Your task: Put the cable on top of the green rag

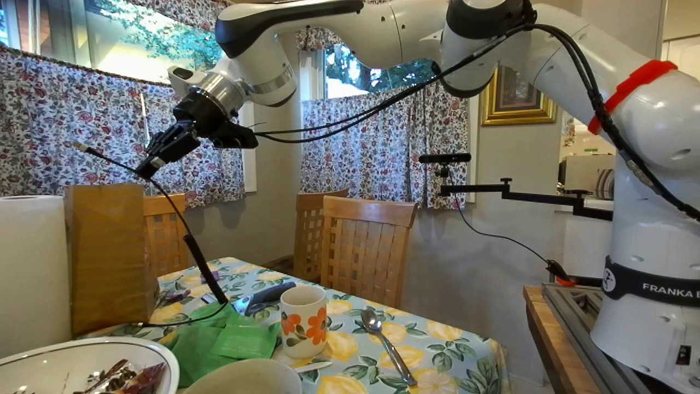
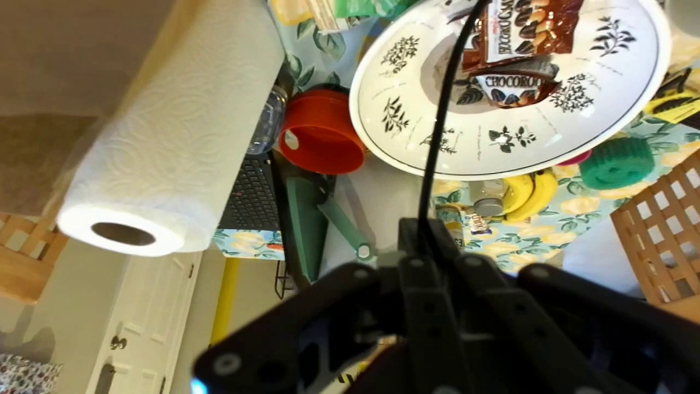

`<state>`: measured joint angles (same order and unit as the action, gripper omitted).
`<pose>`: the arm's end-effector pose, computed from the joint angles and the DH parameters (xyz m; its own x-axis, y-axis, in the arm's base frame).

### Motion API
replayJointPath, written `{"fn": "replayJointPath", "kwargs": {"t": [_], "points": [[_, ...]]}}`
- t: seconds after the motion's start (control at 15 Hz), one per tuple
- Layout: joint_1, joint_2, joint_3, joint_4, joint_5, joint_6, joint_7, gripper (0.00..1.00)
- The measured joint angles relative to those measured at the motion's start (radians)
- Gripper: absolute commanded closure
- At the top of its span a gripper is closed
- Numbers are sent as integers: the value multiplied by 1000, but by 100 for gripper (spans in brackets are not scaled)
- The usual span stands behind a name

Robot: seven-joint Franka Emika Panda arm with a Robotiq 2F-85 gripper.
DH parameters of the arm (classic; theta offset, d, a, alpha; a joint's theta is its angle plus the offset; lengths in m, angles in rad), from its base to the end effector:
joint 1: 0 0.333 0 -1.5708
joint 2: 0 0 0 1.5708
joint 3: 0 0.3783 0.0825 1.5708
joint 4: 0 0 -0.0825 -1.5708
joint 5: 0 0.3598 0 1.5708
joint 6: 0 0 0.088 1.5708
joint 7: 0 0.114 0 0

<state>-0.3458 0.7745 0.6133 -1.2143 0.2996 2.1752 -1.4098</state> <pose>0.7845 0.0553 0.4544 0.1566 0.7348 0.6600 0.9628 -0.2626 0.0638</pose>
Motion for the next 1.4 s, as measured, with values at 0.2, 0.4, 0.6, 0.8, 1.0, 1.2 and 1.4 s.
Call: {"fn": "replayJointPath", "kwargs": {"t": [0.2, 0.4, 0.6, 0.8, 1.0, 1.2, 1.4], "points": [[-1, -82, -48, -125, 91, -9, -67, 99], [8, -158, -99, -260, 183, 19, -141, 99], [30, -226, -156, -404, 245, 77, -218, 99], [60, -286, -205, -539, 287, 133, -280, 99], [96, -331, -246, -639, 312, 172, -321, 99], [128, -364, -278, -704, 332, 200, -346, 99], [150, -388, -296, -751, 373, 232, -389, 99]]}}
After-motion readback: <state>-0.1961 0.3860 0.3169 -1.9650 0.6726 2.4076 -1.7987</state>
